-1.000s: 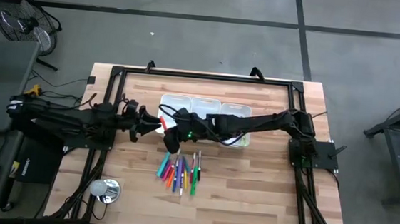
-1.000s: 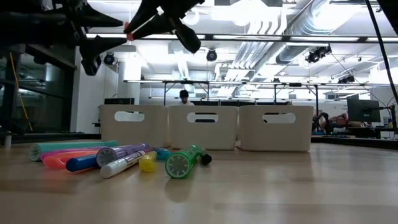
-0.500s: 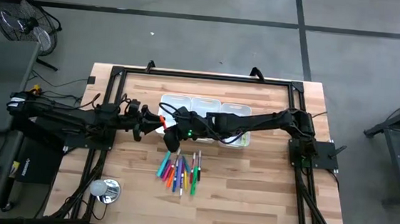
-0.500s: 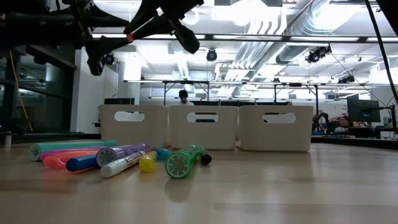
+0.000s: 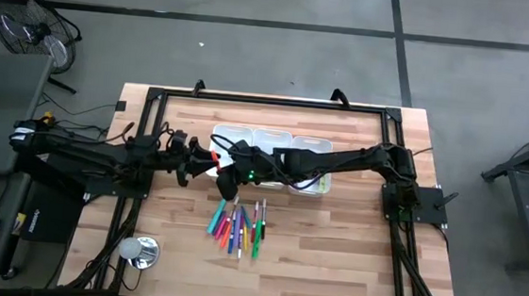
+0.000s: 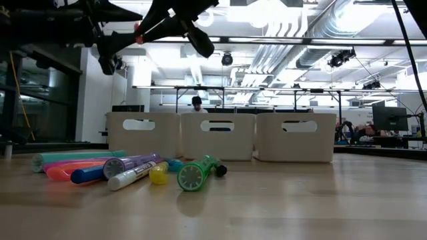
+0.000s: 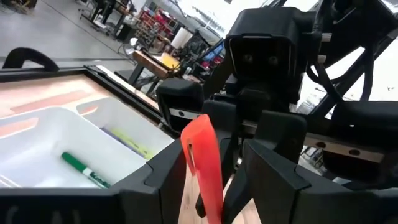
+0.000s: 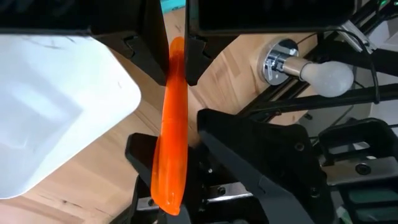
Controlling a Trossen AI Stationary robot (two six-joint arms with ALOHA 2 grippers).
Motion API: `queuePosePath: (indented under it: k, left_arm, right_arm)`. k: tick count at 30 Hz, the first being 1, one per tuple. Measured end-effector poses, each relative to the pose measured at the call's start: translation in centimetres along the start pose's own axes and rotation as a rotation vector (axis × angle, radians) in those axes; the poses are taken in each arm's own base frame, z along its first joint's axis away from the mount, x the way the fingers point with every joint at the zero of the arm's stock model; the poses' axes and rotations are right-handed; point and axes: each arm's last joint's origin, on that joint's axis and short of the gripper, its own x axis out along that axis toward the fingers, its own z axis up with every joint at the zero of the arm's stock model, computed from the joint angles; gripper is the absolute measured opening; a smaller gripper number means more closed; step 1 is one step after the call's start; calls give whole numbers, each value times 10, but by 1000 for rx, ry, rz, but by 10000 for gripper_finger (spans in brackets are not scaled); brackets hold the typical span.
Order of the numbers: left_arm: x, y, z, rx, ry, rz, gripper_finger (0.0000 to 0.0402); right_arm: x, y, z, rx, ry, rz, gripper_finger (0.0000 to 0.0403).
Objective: Pick & Place Markers
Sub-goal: Put the right orange pen into the left white bin
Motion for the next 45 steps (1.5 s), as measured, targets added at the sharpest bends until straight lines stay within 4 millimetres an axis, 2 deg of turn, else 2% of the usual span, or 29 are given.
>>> queuePosePath:
  k: [6,13,24,29,34,37,41,45]
  left_arm:
    - [5,-1,0,23,37,25,136]
    - [6,1,-2,16,55,32,52]
    - [6,1,-3,26,53,46,51]
    - [6,2,-4,35,59,55,50]
    - [6,3,-4,36,46,78,50]
    - [6,3,-3,39,36,91,50]
    - [6,4,-3,33,17,117,50]
    - [6,5,-2,28,-8,159,50]
  right_arm:
    - [0,-1,-1,-6,6,-6,19]
    - [1,-1,-2,-20,13,-6,19]
    - [1,-1,-2,-17,26,-1,20]
    - [0,-2,-3,5,69,14,76]
    - [-13,-6,-5,12,126,-64,132]
    - [-27,-8,-2,22,148,-122,154]
    - [-51,-12,-3,34,172,-263,170]
    - [-80,-10,-13,12,195,-424,172]
